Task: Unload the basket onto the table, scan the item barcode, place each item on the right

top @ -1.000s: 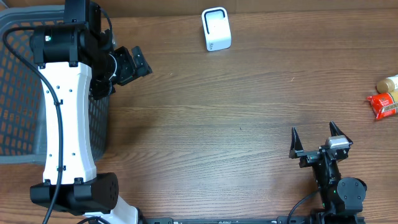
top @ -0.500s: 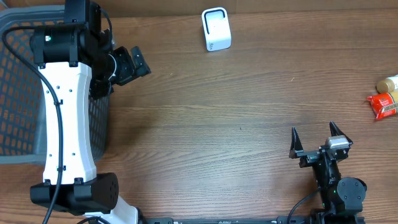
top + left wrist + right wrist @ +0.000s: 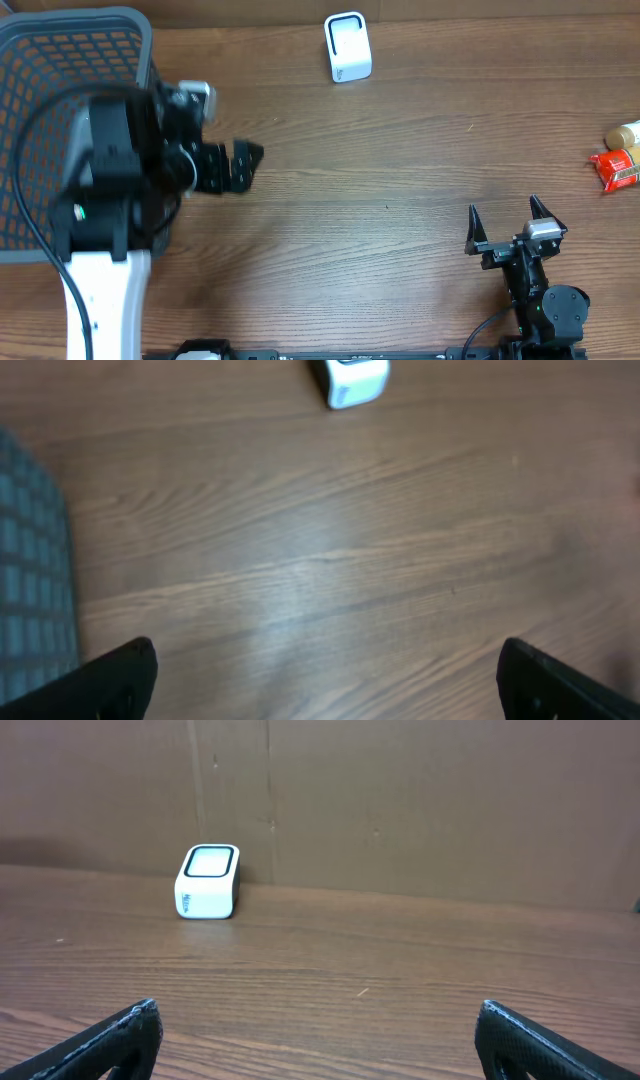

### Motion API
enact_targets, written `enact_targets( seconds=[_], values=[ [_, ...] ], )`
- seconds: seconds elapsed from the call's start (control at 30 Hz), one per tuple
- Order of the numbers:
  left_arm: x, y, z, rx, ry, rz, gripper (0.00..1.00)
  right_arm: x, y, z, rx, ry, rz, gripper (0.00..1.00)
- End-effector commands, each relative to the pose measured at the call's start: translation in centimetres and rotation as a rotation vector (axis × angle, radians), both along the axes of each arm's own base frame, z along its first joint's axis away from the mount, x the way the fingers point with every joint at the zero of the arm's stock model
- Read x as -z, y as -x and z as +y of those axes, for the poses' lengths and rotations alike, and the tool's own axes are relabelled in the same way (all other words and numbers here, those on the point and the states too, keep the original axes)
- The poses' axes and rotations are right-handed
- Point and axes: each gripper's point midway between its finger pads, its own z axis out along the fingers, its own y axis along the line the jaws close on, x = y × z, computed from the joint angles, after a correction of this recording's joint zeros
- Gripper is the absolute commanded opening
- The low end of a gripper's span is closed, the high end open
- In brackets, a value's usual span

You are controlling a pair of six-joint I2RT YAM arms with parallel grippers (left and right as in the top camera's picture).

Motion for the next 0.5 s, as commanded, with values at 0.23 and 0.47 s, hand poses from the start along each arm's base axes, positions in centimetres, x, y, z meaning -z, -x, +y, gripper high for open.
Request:
enact_targets(
  seconds=[0.23,0.47],
  values=[
    [2.0,7.0,-1.1,0.112,-0.027,-0.505,1.00,0.2,0.0,-0.2,0.010,0.003,-0.003,1.00],
    [6.7,9.5,-0.9,0.099,-0.038,-0.556,1.00,0.2,0.0,-0.2,0.010,0.003,-0.003,1.00]
  ],
)
